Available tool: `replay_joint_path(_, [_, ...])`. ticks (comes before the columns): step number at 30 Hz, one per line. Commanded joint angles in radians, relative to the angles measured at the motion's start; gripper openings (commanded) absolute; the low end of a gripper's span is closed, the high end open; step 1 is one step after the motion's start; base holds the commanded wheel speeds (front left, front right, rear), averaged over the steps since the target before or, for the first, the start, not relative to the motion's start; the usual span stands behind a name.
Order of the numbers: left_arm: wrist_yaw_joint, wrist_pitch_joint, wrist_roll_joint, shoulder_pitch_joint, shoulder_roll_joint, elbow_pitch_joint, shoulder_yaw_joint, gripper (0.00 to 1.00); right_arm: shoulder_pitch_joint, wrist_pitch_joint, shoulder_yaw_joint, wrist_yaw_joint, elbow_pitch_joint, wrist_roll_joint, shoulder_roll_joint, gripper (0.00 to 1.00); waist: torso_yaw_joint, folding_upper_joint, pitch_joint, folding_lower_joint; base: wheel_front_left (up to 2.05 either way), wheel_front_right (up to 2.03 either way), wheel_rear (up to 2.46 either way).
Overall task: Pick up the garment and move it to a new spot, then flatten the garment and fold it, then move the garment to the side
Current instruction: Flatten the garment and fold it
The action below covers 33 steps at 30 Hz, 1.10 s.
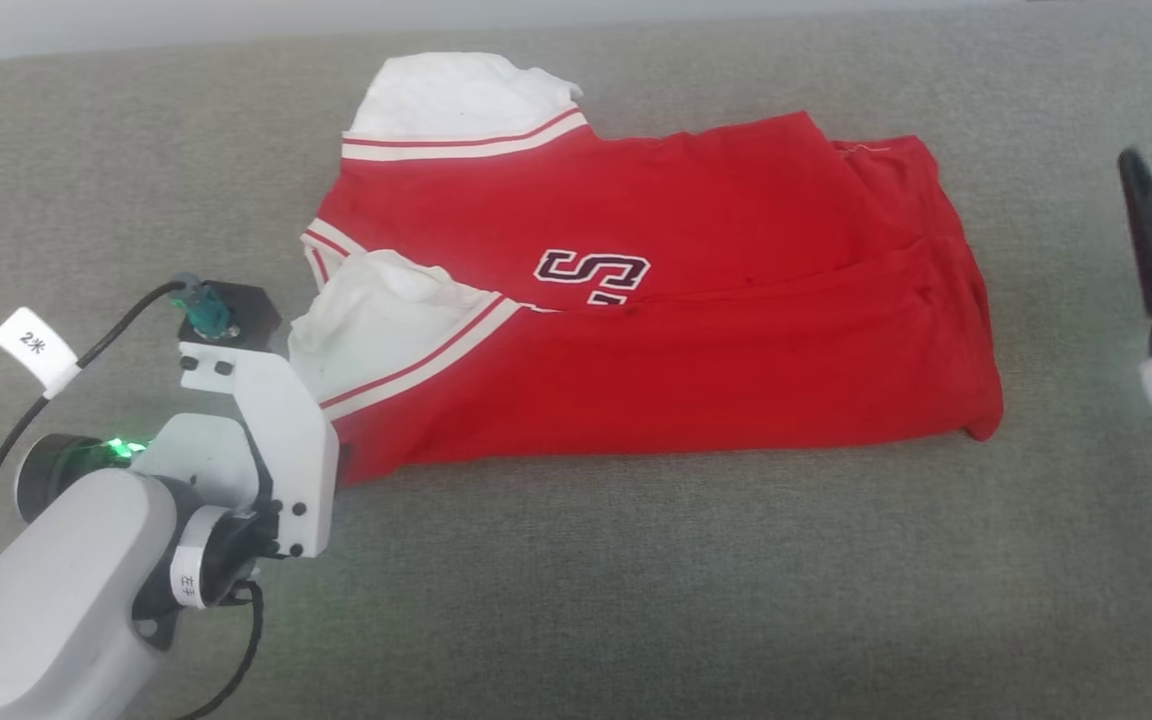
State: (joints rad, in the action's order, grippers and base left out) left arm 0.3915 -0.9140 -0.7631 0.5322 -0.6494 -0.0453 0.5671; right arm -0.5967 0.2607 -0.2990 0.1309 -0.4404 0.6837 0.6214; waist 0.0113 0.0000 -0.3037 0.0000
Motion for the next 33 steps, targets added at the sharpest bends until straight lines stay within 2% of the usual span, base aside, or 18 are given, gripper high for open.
replay_joint_path(1, [0.004,0.01,-0.005,-0.017,-0.004,0.008,-0.006,1.0,0.028,0.004,0.026,0.0,0.022,-0.02,-0.017,1.0,0.009,0.0,-0.004,0.0,0.0,0.0,0.0])
replay_joint_path(5, [0.006,0.046,-0.019,-0.022,0.016,0.063,-0.021,1.0,0.108,-0.006,0.103,0.0,0.089,-0.077,-0.065,1.0,0.026,0.0,-0.014,0.0,0.0,0.0,0.0])
replay_joint_path(12, [-0.017,0.068,-0.044,-0.02,0.062,0.186,-0.017,1.0,0.188,-0.07,0.205,0.0,0.191,-0.136,-0.128,1.0,0.039,0.0,-0.026,0.0,0.0,0.0,0.0])
replay_joint_path(13, [-0.025,0.071,-0.047,-0.018,0.068,0.198,-0.014,0.47,0.196,-0.082,0.216,0.0,0.205,-0.143,-0.136,1.0,0.04,0.0,-0.027,0.0,0.0,0.0,0.0])
replay_joint_path(14, [-0.037,0.072,-0.05,-0.019,0.075,0.21,-0.007,0.21,0.205,-0.095,0.224,0.0,0.217,-0.147,-0.142,1.0,0.039,0.0,-0.028,0.0,0.0,0.0,0.0])
replay_joint_path(15, [-0.045,0.069,-0.057,-0.022,0.082,0.223,-0.004,0.0,0.214,-0.113,0.231,0.0,0.228,-0.144,-0.149,1.0,0.038,0.0,-0.029,0.0,0.0,0.0,0.0])
replay_joint_path(19, [-0.071,0.09,-0.054,-0.008,0.093,0.242,0.006,0.0,0.258,-0.24,0.221,0.0,0.266,-0.109,-0.154,1.0,0.025,0.0,-0.032,0.0,0.0,0.0,0.0])
replay_joint_path(26, [-0.095,0.112,-0.046,0.019,0.128,0.246,0.025,0.0,0.304,-0.491,0.177,0.0,0.33,-0.031,-0.115,1.0,-0.011,0.0,-0.039,0.0,0.0,0.0,0.0])
replay_joint_path(33, [-0.113,0.124,-0.033,0.042,0.164,0.242,0.052,0.0,0.297,-0.744,0.15,0.0,0.318,-0.003,-0.084,1.0,-0.054,0.0,-0.052,0.0,0.0,0.0,0.0])
